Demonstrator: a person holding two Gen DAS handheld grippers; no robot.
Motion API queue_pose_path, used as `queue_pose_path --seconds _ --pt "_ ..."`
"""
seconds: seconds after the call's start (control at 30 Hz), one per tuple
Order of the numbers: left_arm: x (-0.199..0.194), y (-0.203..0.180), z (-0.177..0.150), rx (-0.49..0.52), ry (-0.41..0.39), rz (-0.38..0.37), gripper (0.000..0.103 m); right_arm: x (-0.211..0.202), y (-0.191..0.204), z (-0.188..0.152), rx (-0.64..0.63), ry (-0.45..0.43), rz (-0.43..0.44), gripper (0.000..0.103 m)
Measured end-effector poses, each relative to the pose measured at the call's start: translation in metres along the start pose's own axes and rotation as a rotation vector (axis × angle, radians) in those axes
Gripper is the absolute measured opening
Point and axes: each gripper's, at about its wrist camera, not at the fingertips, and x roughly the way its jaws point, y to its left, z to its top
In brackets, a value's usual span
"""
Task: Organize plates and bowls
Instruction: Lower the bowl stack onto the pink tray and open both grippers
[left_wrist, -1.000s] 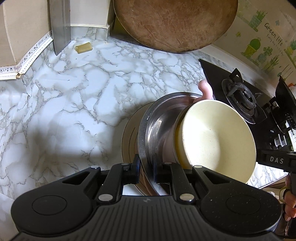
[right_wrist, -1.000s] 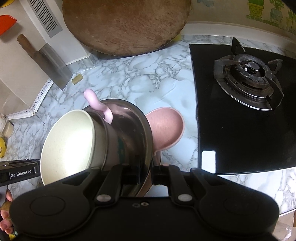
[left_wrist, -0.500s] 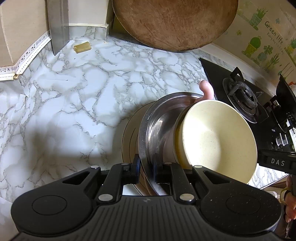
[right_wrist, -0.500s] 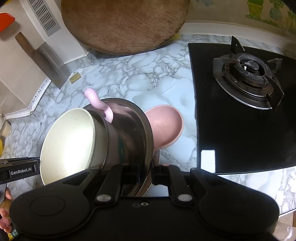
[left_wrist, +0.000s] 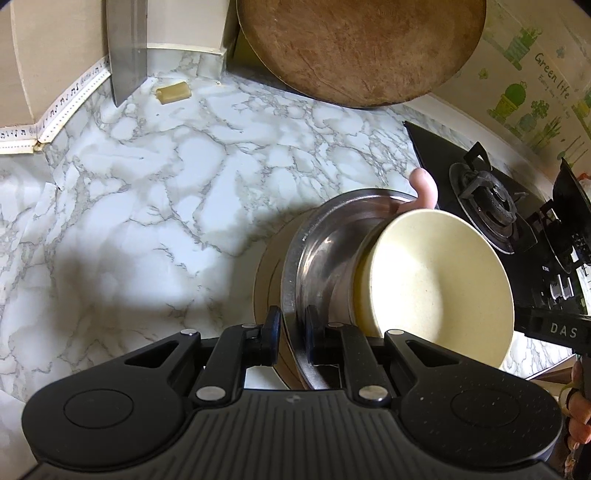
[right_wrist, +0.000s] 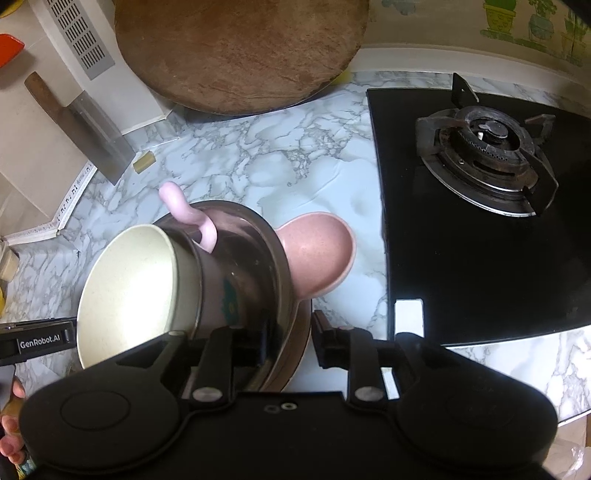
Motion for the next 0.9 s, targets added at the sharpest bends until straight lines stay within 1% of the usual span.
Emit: queue_pose_path --seconds 0.17,0.27,0.5,0.57,0.6,0.67,0.7,0.77,0.9 --pt "-0.006 0.004 0.001 -0.004 -0.007 -0.007 0.014 -0.006 0.001 -0.003 0.003 -0.013 0.014 0.031" --pt "-0.011 0.004 0.0 0.0 -0.021 -0.002 0.019 -0.012 0.005 -0.006 -0.008 -0.03 0.02 0.033" --pt "-0.029 0.009 -0.003 0.018 -0.061 0.017 0.024 -0.03 0.016 -0.011 -0.039 -0.083 0.011 0.041" --pt "-0.035 0.009 -0.004 0.027 -0.081 0.026 0.028 -0.035 0.019 -0.013 -0.047 -0.098 0.008 0.042" --pt "-0.039 0.01 -0.004 0.032 -0.092 0.028 0.034 -0.037 0.02 -0.014 -0.049 -0.106 0.007 0.043" --pt "-0.047 0.01 -0.006 0.042 -0.12 0.031 0.053 -0.043 0.022 -0.016 -0.052 -0.123 0.002 0.047" --pt "-0.051 0.01 -0.008 0.048 -0.138 0.035 0.056 -0.045 0.022 -0.017 -0.052 -0.133 0.004 0.051" --pt "-0.058 0.009 -0.011 0.063 -0.16 0.039 0.058 -0.051 0.023 -0.02 -0.051 -0.152 0.008 0.057" --pt "-0.071 0.009 -0.017 0.077 -0.186 0.048 0.058 -0.062 0.028 -0.028 -0.071 -0.195 0.002 0.063"
